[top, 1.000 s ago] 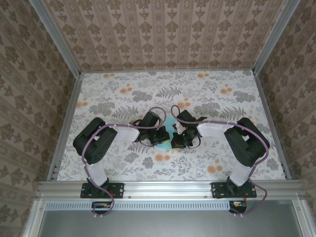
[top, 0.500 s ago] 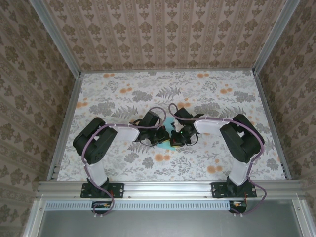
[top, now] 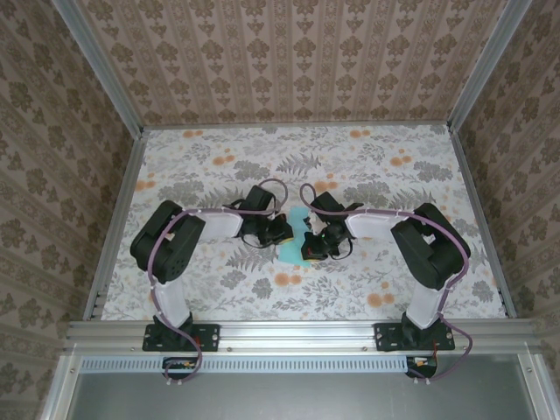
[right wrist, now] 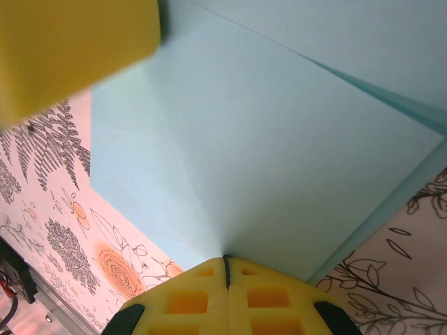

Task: Fold a paper plane with a square sheet of paper (pick it up from the middle)
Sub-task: Fold the triangle a second time at the center of the table, then turn over the paper at the center of the table.

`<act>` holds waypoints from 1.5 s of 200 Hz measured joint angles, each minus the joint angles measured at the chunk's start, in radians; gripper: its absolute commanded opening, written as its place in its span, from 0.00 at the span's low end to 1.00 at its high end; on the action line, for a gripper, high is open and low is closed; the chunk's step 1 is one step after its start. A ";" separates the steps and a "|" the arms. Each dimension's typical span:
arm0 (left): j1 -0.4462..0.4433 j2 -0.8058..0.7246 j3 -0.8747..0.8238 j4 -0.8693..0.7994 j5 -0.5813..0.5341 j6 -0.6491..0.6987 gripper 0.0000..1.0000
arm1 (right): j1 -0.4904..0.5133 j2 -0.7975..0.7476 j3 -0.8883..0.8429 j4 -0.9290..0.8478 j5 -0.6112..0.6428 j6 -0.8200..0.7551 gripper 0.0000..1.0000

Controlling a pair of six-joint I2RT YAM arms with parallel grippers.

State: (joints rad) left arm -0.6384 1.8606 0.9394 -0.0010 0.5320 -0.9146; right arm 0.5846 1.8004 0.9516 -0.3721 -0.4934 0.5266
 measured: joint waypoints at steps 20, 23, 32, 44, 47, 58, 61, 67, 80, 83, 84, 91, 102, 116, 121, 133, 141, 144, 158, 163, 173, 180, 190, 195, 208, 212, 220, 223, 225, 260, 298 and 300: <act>0.026 0.012 0.016 -0.014 0.014 0.035 0.06 | -0.001 0.000 0.000 0.001 -0.001 0.000 0.03; 0.029 0.012 0.017 -0.016 0.014 0.041 0.06 | -0.001 0.000 0.000 0.001 -0.001 0.000 0.03; 0.039 0.012 0.018 -0.019 0.014 0.056 0.06 | -0.001 0.000 0.000 0.001 -0.001 0.000 0.03; 0.052 0.012 0.018 -0.021 0.017 0.071 0.06 | -0.001 -0.001 -0.002 0.003 -0.001 0.000 0.03; 0.056 0.012 0.018 -0.022 0.018 0.074 0.06 | -0.001 -0.002 -0.003 0.003 -0.001 0.000 0.03; 0.070 0.012 0.018 -0.021 0.022 0.080 0.07 | -0.001 -0.005 -0.006 0.007 -0.001 0.000 0.03; 0.074 0.012 0.018 -0.021 0.022 0.082 0.07 | -0.001 -0.005 -0.006 0.008 -0.001 0.000 0.03; 0.084 0.012 0.018 -0.021 0.023 0.083 0.07 | -0.001 -0.006 -0.007 0.008 -0.001 0.000 0.03; 0.102 0.012 0.018 -0.022 0.024 0.090 0.07 | -0.002 -0.011 -0.013 0.008 -0.001 0.000 0.03; 0.106 0.012 0.018 -0.022 0.024 0.094 0.08 | -0.002 -0.014 -0.015 0.008 -0.001 0.001 0.03; 0.108 0.012 0.018 -0.022 0.024 0.095 0.08 | -0.002 -0.014 -0.015 0.008 -0.001 0.001 0.03; 0.115 0.012 0.019 -0.024 0.024 0.101 0.08 | -0.002 -0.018 -0.019 0.007 -0.001 0.001 0.03; 0.124 0.012 0.029 -0.039 0.019 0.110 0.10 | -0.002 -0.024 -0.023 0.006 -0.001 0.002 0.04; 0.132 0.012 0.053 -0.072 0.005 0.124 0.14 | -0.002 -0.030 -0.024 0.001 0.001 0.006 0.07; 0.137 0.011 0.063 -0.083 0.002 0.127 0.15 | -0.002 -0.032 -0.024 -0.002 0.003 0.010 0.09; 0.141 -0.001 0.081 -0.102 -0.007 0.131 0.22 | -0.004 -0.046 -0.024 -0.011 0.012 0.019 0.18; 0.143 -0.021 0.084 -0.113 -0.011 0.133 0.26 | -0.006 -0.063 -0.024 -0.014 0.017 0.030 0.24; 0.143 -0.031 0.084 -0.116 -0.013 0.135 0.27 | -0.009 -0.071 -0.024 -0.015 0.019 0.037 0.27; 0.143 -0.082 0.081 -0.135 -0.019 0.130 0.35 | -0.025 -0.119 -0.024 -0.015 0.028 0.051 0.37; 0.142 -0.103 0.077 -0.138 -0.021 0.128 0.38 | -0.034 -0.139 -0.024 -0.011 0.031 0.055 0.38; 0.142 -0.151 0.060 -0.135 -0.028 0.115 0.42 | -0.060 -0.176 -0.023 -0.004 0.037 0.056 0.42; 0.142 -0.183 0.045 -0.132 -0.032 0.109 0.46 | -0.082 -0.198 -0.023 0.003 0.043 0.057 0.44; 0.142 -0.230 0.014 -0.126 -0.037 0.096 0.51 | -0.111 -0.216 -0.019 0.010 0.051 0.058 0.46; 0.141 -0.250 -0.004 -0.122 -0.041 0.083 0.53 | -0.123 -0.218 -0.018 0.012 0.054 0.057 0.48; 0.138 -0.297 -0.055 -0.110 -0.047 0.054 0.57 | -0.150 -0.215 -0.017 0.019 0.065 0.052 0.50; 0.135 -0.306 -0.067 -0.107 -0.048 0.049 0.58 | -0.155 -0.212 -0.017 0.018 0.067 0.050 0.50; 0.128 -0.325 -0.096 -0.100 -0.052 0.027 0.60 | -0.160 -0.206 -0.016 0.018 0.067 0.045 0.50; 0.126 -0.330 -0.105 -0.098 -0.053 0.024 0.60 | -0.159 -0.203 -0.016 0.018 0.068 0.042 0.50; 0.122 -0.333 -0.111 -0.097 -0.053 0.019 0.60 | -0.159 -0.200 -0.016 0.018 0.066 0.038 0.49; 0.066 -0.342 -0.163 -0.061 -0.058 -0.047 0.59 | -0.158 -0.122 -0.001 0.027 0.027 -0.003 0.45; 0.021 -0.293 -0.166 0.017 -0.053 -0.101 0.50 | -0.158 -0.065 0.008 0.030 -0.016 -0.034 0.31; 0.019 -0.288 -0.166 0.020 -0.051 -0.102 0.50 | -0.158 -0.064 0.009 0.030 -0.017 -0.032 0.30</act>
State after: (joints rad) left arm -0.6189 1.5726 0.7734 0.0189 0.4812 -1.0168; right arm 0.4263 1.7363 0.9604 -0.3420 -0.5102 0.4950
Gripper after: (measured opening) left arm 0.526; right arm 0.337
